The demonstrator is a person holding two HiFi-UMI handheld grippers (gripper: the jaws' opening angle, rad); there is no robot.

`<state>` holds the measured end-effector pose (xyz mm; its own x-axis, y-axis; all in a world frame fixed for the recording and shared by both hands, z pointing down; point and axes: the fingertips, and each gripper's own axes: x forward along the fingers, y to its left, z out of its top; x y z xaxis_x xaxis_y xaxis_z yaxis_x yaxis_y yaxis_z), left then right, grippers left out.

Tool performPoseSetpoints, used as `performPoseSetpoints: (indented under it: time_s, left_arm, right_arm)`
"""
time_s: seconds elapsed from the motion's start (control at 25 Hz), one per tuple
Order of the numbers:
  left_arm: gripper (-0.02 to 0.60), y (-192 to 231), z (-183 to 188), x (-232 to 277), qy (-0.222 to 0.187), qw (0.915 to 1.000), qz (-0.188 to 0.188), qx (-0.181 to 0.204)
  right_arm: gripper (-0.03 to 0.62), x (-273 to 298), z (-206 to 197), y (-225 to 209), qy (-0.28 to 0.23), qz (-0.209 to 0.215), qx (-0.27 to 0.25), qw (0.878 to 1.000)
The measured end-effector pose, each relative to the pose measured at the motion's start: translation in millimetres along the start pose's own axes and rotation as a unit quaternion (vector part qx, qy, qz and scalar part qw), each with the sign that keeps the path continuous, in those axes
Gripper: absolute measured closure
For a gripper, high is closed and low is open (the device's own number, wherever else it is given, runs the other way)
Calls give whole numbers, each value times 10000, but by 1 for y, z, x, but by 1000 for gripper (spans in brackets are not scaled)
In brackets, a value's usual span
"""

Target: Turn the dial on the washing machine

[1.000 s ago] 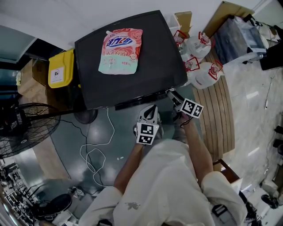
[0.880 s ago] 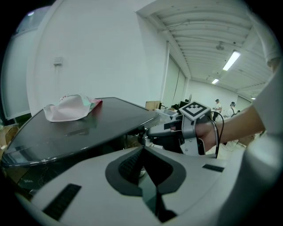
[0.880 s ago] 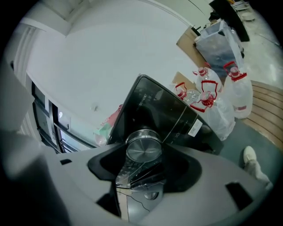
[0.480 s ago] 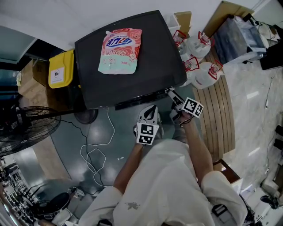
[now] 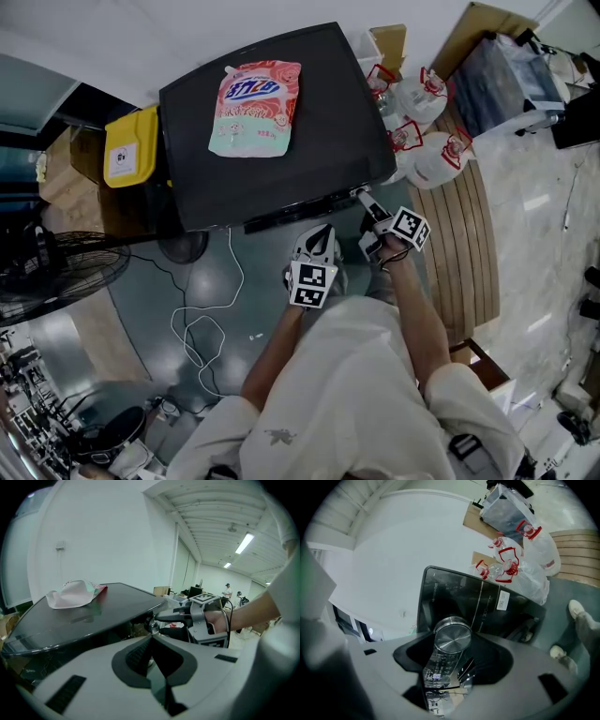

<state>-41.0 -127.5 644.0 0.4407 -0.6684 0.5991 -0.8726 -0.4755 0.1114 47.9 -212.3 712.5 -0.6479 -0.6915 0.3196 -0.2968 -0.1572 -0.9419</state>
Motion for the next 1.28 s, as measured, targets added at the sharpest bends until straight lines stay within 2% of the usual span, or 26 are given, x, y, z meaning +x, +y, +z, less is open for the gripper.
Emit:
performPoseSetpoints:
  time_s: [0.16,0.6,0.88,1.0,1.12,1.2,1.28]
  left_arm:
    - [569,1,-1,-1,-3,10000,12,0]
    - [569,3,-1,-2,-4,10000,58,53]
    - [569,4,3,0,-26,9999,62,84]
    - [569,4,2,1,-31,10000,48,78]
    - [569,4,0,1,-11,10000,44,52]
    - [569,3,-2,1,19,10000,39,29]
    - [569,4,-5,1,40,10000,33,11]
  right_arm:
    - [368,0,-1,2,-65,104,197,9997]
    - [364,0,0,-3,-300,246,696,9968]
    - [364,-1,5,-1,-319,196,479,9982]
    - [360,-4,8,-1,-346,115,260,9990]
    - [332,-10,10,3,-297,14,-213,9993]
    - [297,-12,11,5,-259,-136,-743,9968]
    - [278,-15,13,3,-209,-457,-1511,9872]
